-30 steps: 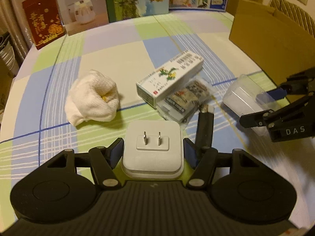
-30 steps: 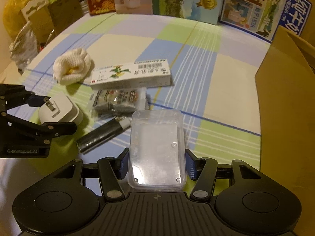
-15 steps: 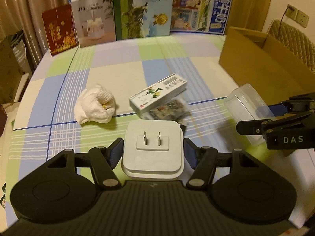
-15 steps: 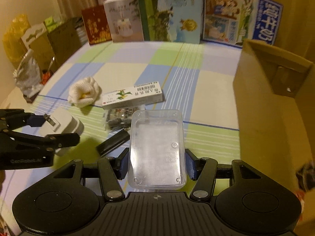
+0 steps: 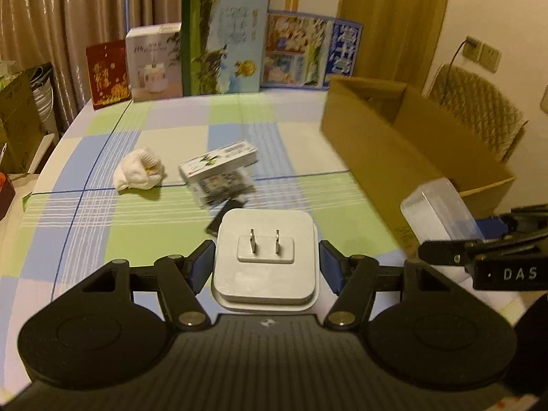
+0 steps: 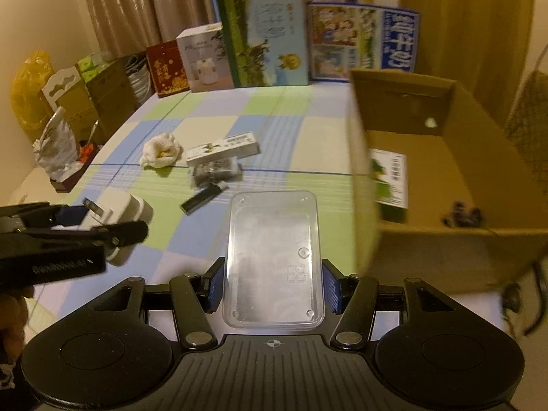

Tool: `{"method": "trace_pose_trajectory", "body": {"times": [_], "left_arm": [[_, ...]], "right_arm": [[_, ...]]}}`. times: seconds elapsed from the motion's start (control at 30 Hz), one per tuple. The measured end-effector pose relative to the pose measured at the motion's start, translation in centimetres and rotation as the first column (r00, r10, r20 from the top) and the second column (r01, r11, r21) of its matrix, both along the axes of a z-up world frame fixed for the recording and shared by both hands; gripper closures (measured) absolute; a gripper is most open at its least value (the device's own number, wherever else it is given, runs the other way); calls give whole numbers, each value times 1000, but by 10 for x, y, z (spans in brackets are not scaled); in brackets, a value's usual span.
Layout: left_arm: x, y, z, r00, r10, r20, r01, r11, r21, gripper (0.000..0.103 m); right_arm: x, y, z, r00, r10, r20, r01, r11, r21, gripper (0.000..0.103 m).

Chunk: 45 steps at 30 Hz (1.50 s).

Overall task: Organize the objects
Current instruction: 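Carry the clear tray and white plug adapter into the cardboard box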

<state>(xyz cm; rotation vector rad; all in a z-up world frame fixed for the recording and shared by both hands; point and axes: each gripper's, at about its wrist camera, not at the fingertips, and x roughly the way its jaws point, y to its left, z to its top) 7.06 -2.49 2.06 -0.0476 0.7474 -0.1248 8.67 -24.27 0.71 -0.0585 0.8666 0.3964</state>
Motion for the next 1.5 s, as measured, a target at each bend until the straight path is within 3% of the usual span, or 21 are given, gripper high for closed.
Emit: {"method": "trace_pose_trajectory", "body": {"times": [0.37, 0.73, 1.5], "left_arm": [[-43, -75, 32, 995, -93, 21, 93, 995, -20, 43], [-43, -141, 40, 982, -186, 9, 186, 982, -20, 43], [-28, -176, 45, 975, -221, 1, 221, 975, 0, 43]], "right_arm": [[-47, -84, 37, 994, -100, 53, 103, 994, -41, 50], [-57, -148, 55, 980, -179, 83, 182, 983, -29, 50], [-43, -168, 59, 979, -184, 82, 186, 982, -19, 50]]}}
